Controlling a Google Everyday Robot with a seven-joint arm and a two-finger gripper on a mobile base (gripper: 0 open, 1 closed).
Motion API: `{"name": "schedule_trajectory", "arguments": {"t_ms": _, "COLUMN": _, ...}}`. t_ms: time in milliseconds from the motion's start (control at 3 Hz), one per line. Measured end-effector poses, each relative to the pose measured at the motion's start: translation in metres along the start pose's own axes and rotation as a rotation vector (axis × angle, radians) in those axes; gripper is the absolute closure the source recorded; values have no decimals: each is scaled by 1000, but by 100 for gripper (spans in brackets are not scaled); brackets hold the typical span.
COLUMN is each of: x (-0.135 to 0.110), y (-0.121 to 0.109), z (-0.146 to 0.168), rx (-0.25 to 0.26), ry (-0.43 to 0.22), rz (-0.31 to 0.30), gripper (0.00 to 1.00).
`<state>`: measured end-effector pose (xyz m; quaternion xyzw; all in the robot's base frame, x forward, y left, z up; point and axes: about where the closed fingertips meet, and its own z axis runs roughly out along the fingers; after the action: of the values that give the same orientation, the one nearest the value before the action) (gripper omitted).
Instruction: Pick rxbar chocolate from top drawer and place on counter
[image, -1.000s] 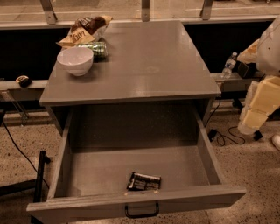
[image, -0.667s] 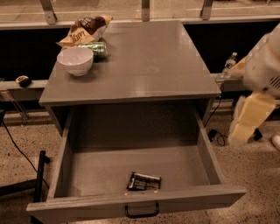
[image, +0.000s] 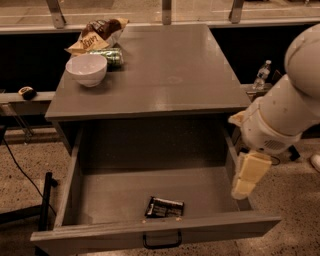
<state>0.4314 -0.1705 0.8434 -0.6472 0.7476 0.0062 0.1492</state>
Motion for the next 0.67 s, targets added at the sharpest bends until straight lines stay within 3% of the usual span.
{"name": "schedule_trajectory", "arguments": {"t_ms": 333, "x": -15, "y": -1, "z": 13, "rx": -50, "ry": -72, "rz": -38, "gripper": 0}}
{"name": "schedule_trajectory", "arguments": {"t_ms": 667, "x": -67, "y": 9, "z": 54, "rx": -76, "ry": -93, "rz": -135, "gripper": 6}}
